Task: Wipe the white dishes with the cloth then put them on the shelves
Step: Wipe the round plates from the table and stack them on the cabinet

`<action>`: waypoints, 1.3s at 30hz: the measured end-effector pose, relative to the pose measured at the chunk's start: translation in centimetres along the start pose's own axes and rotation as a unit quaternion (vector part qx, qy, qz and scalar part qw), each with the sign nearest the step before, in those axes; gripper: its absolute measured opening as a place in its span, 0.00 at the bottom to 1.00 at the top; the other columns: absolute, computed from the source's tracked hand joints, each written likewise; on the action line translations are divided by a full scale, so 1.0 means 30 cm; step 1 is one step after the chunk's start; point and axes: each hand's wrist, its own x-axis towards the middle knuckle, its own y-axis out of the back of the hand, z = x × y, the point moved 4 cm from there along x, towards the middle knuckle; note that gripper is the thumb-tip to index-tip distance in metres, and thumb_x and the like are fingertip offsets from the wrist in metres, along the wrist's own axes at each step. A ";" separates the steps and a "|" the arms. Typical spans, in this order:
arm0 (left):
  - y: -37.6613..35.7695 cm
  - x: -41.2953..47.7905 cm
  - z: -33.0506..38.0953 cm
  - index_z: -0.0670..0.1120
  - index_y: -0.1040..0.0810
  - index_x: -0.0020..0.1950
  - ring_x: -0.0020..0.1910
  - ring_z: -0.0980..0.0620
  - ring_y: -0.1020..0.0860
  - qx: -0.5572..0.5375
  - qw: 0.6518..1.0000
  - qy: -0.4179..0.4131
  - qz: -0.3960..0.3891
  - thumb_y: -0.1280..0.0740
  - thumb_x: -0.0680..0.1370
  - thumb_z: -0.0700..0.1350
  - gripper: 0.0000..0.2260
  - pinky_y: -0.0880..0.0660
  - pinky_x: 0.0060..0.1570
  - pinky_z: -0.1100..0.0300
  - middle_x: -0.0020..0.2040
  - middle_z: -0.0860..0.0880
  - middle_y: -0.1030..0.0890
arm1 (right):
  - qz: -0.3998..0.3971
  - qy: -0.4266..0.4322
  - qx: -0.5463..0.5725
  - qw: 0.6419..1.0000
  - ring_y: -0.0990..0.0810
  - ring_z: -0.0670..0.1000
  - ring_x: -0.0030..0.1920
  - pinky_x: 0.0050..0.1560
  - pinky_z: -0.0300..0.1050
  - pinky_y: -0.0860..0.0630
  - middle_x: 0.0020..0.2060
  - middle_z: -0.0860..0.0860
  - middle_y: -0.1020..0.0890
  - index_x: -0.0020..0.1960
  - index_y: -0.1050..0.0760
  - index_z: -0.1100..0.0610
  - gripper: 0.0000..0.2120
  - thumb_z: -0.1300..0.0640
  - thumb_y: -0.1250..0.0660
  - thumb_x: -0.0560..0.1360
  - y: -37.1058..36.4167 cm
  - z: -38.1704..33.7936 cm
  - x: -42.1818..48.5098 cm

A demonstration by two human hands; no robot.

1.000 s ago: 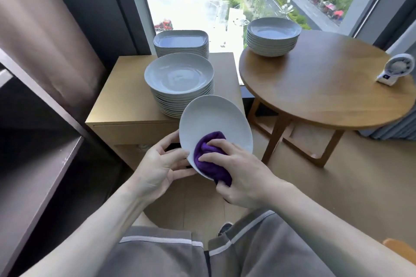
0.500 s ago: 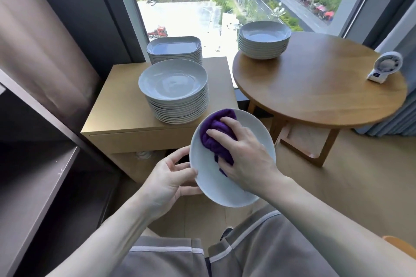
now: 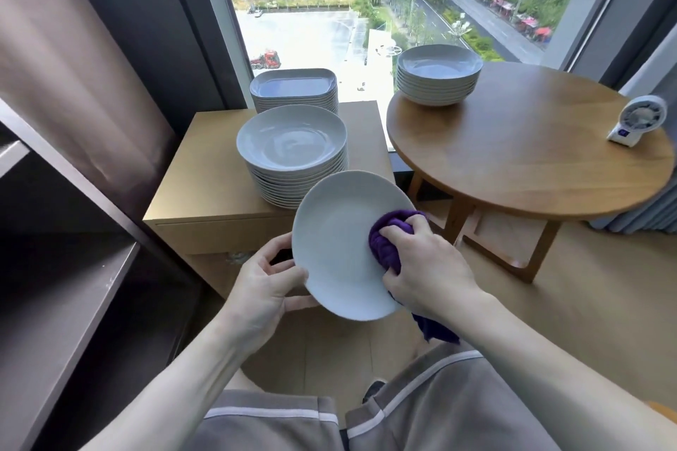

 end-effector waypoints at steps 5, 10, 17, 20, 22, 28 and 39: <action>0.039 0.016 0.026 0.49 0.24 0.70 0.53 0.40 0.13 -0.006 1.000 -0.016 0.014 0.25 0.74 0.33 0.27 0.15 0.44 0.47 0.58 0.38 0.14 | -0.072 0.089 0.013 0.993 0.22 0.56 0.59 0.56 0.45 0.23 0.66 0.49 0.30 0.72 0.31 0.44 0.26 0.47 0.31 0.75 -0.050 -0.088 -0.061; 0.014 0.015 0.001 0.49 0.24 0.72 0.54 0.38 0.14 -0.018 1.000 0.016 -0.014 0.23 0.72 0.37 0.29 0.16 0.45 0.47 0.58 0.36 0.15 | -0.087 0.174 0.030 0.981 0.25 0.54 0.63 0.60 0.46 0.24 0.68 0.46 0.31 0.72 0.32 0.42 0.27 0.47 0.29 0.74 -0.060 -0.134 -0.080; -0.047 -0.009 -0.046 0.50 0.20 0.71 0.52 0.39 0.14 -0.033 0.995 0.060 -0.074 0.25 0.74 0.38 0.25 0.16 0.48 0.45 0.60 0.34 0.16 | -0.004 0.223 0.119 0.967 0.26 0.54 0.65 0.59 0.49 0.23 0.70 0.48 0.30 0.70 0.26 0.46 0.24 0.48 0.30 0.74 0.003 -0.129 -0.054; -0.079 -0.026 -0.064 0.54 0.18 0.68 0.53 0.41 0.14 -0.014 0.992 0.066 -0.105 0.22 0.73 0.41 0.24 0.16 0.48 0.47 0.60 0.36 0.16 | 0.060 0.171 0.125 0.975 0.25 0.55 0.62 0.56 0.50 0.23 0.69 0.49 0.28 0.69 0.25 0.47 0.25 0.51 0.28 0.72 0.032 -0.090 -0.025; -0.083 -0.029 -0.067 0.55 0.17 0.67 0.52 0.41 0.14 -0.011 0.993 0.061 -0.100 0.21 0.71 0.42 0.24 0.16 0.47 0.47 0.60 0.36 0.15 | 0.075 0.133 0.101 0.983 0.25 0.55 0.62 0.57 0.51 0.22 0.70 0.49 0.29 0.71 0.27 0.46 0.27 0.50 0.28 0.73 0.038 -0.063 -0.009; -0.051 -0.025 -0.050 0.54 0.23 0.72 0.54 0.40 0.14 0.010 0.997 0.045 -0.069 0.18 0.66 0.46 0.34 0.16 0.47 0.46 0.60 0.39 0.14 | 0.056 0.039 0.048 0.997 0.27 0.57 0.64 0.60 0.52 0.23 0.69 0.51 0.31 0.73 0.31 0.46 0.28 0.48 0.30 0.75 0.029 0.004 0.014; 0.034 0.014 0.034 0.50 0.22 0.71 0.56 0.40 0.14 -0.020 1.000 -0.005 -0.009 0.25 0.71 0.37 0.28 0.16 0.47 0.47 0.60 0.38 0.15 | -0.028 0.081 0.014 0.996 0.23 0.54 0.60 0.56 0.45 0.24 0.67 0.48 0.30 0.72 0.31 0.43 0.27 0.46 0.31 0.75 -0.036 -0.057 -0.036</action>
